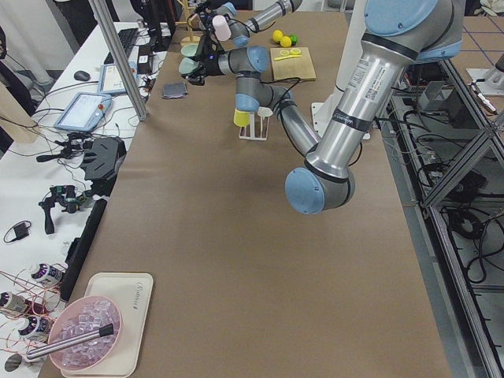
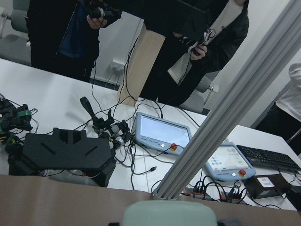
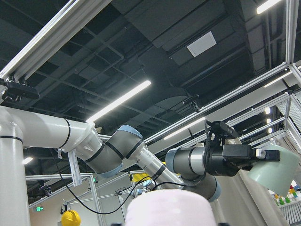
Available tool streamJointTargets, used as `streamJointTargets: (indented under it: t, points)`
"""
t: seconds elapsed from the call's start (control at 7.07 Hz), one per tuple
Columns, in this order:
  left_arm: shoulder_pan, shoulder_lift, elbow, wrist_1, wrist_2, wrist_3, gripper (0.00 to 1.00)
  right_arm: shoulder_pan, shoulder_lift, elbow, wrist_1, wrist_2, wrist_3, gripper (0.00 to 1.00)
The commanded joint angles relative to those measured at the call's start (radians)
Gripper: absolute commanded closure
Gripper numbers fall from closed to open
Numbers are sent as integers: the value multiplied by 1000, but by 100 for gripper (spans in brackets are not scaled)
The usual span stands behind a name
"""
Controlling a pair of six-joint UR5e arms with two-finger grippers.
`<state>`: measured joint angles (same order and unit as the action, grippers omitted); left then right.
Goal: Place cup on cup holder
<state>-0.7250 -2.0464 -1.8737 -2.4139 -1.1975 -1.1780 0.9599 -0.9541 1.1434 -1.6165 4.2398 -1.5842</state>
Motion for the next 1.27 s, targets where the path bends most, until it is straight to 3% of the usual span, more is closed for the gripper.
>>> streamJointTargets:
  t: [0.0,0.57,1.13]
  points:
    - [163,6,-4,-69,212,3,88,-74,41,-19,0,3,-86,89]
    - [337,101,-22,-192,412,3,88,-202,67,-39,1,-7,-238,89]
    - [478,124,-19,-212,580,3,88,-216,75,-83,1,-11,-411,89]
